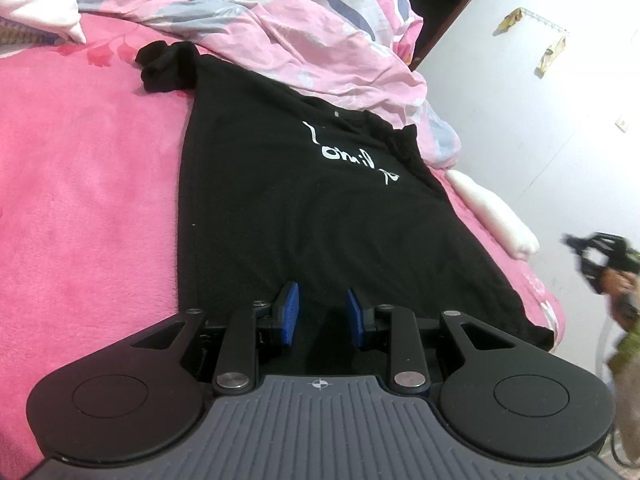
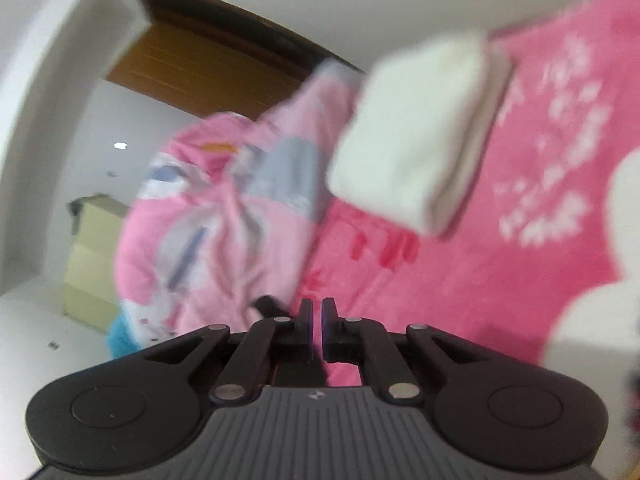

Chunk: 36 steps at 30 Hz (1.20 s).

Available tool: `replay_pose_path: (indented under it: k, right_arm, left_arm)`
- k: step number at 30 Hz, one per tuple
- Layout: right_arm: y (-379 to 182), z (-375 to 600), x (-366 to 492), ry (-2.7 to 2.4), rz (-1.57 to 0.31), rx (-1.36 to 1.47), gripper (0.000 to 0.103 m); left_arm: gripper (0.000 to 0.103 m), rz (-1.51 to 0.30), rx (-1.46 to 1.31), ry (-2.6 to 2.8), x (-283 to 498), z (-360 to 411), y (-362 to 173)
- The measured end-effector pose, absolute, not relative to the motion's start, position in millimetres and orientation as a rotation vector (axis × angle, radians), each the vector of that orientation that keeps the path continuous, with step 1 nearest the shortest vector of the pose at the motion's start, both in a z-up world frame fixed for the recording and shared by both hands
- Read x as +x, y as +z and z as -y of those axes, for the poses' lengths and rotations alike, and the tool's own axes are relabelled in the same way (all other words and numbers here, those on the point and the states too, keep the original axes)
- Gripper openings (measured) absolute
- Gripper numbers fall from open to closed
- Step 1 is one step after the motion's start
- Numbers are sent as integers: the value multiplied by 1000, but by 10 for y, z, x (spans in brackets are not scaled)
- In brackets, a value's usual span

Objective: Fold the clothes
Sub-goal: 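Grasp the shirt hem with the left gripper while the right gripper holds the side edge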

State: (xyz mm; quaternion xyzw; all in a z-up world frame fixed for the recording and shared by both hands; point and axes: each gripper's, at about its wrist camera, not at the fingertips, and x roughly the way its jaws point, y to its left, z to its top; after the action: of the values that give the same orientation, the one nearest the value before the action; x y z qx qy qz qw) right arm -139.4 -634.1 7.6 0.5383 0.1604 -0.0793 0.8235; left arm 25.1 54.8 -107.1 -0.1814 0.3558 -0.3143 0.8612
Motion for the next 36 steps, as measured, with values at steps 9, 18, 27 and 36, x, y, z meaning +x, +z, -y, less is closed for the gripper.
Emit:
replay_pose_path:
  k: [9,18,27,36]
  right_arm:
    - [-447,5285,-1484,-15,-791,1034,6]
    - [-224,4722,-1711,-64,-689,671,7]
    - [-184,3893,-1897,6,-737,258,6]
    - [-141,3470,-1726,115,-713,219,8]
  left_arm:
    - [29,-774,-350,-584,142,-525,-902]
    - [32,-786,-320,-490,-279,-705,-690]
    - [33,-855,-402,-429,-327,-859,-748]
    - [33,-912,-534,-435,-272,-917,-851]
